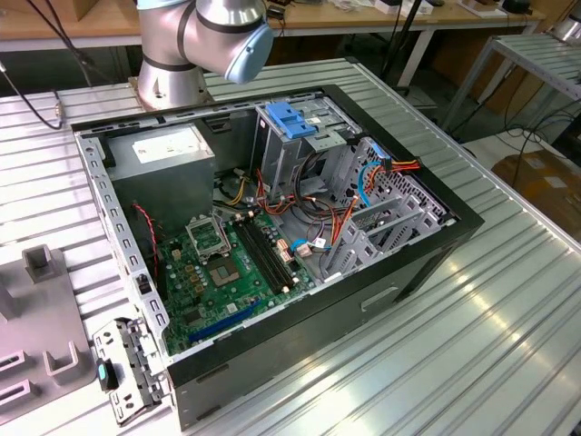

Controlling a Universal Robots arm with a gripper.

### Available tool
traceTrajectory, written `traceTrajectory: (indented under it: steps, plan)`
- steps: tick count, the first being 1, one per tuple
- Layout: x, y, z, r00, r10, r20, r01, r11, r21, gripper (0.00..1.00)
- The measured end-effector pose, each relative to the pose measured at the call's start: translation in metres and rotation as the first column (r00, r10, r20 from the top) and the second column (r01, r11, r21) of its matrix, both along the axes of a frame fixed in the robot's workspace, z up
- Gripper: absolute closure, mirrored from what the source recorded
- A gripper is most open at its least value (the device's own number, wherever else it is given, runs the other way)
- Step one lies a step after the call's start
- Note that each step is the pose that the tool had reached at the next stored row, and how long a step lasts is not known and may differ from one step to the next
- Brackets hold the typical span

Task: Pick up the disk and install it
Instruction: 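Reach for the disk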

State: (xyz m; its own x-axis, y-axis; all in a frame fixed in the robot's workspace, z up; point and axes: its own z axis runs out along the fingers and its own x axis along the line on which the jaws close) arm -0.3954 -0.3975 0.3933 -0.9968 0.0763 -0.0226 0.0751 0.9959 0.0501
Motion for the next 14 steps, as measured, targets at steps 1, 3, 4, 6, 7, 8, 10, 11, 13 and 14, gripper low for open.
traceTrajectory:
  steps: [1,3,4,6,7,8,10,11,13,14]
  plan:
    - [-0.0030,0.0000,-0.0001,1.0000,0.000,0.0001,0.000,1.0000,0.0001,0.89]
    - [-0.0085,0.0000,0.0000,1.0000,0.000,-0.0001,0.000,1.0000,0.0000,0.89]
    - [-0.0107,0.0000,-0.0001,1.0000,0.000,0.0001,0.000,1.0000,0.0000,0.89]
    - [-0.0149,0.0000,-0.0001,1.0000,0.000,0.0000,0.000,1.0000,0.0000,0.89]
    - [-0.0165,0.0000,0.0000,1.0000,0.000,-0.0001,0.000,1.0000,0.0000,0.89]
    - [-0.0183,0.0000,-0.0001,1.0000,0.000,-0.0001,0.000,1.0000,0.0000,0.89]
    - [-0.0201,0.0000,0.0000,1.0000,0.000,-0.0002,0.000,1.0000,0.0000,0.89]
    - [-0.0208,0.0000,-0.0001,1.0000,0.000,-0.0001,0.000,1.0000,0.0000,0.89]
    - [-0.0211,0.0000,0.0000,1.0000,0.000,-0.0002,0.000,1.0000,0.0000,0.89]
    - [-0.0211,0.0000,0.0000,1.0000,0.000,-0.0002,0.000,1.0000,0.0000,0.89]
